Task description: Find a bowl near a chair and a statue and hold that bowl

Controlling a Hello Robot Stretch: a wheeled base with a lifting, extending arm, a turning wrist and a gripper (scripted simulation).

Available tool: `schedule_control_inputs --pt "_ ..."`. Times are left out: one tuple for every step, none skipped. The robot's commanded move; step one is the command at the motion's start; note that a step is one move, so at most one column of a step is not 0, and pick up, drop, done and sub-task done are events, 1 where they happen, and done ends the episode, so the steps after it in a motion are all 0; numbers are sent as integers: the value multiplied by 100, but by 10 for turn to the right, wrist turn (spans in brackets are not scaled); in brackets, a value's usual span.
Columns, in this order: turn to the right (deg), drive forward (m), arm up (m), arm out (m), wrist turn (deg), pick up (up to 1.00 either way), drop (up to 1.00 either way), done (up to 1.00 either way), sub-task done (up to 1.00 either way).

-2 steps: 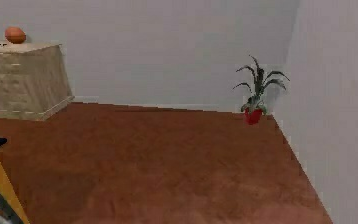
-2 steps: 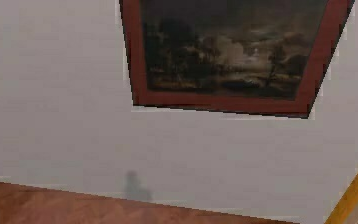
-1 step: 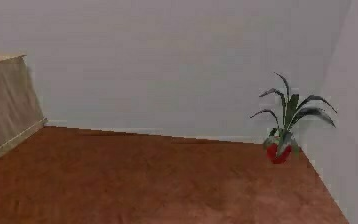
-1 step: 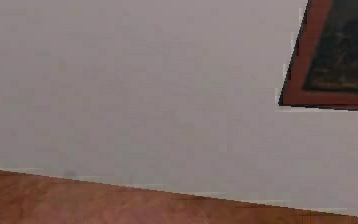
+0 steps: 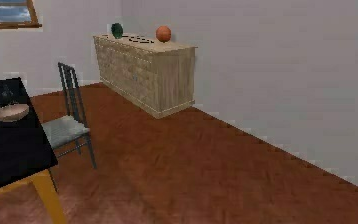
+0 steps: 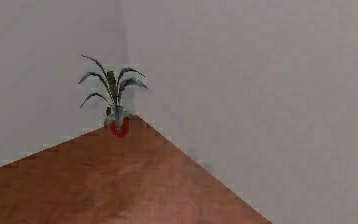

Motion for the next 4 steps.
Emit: schedule_control_inputs --pt "0 85 0 0 0 0 0 0 0" --pt "-60 0 0 0 0 0 0 0 0" --pt "0 20 0 0 0 0 0 0 0" --pt "-240 0 0 0 0 0 0 0 0"
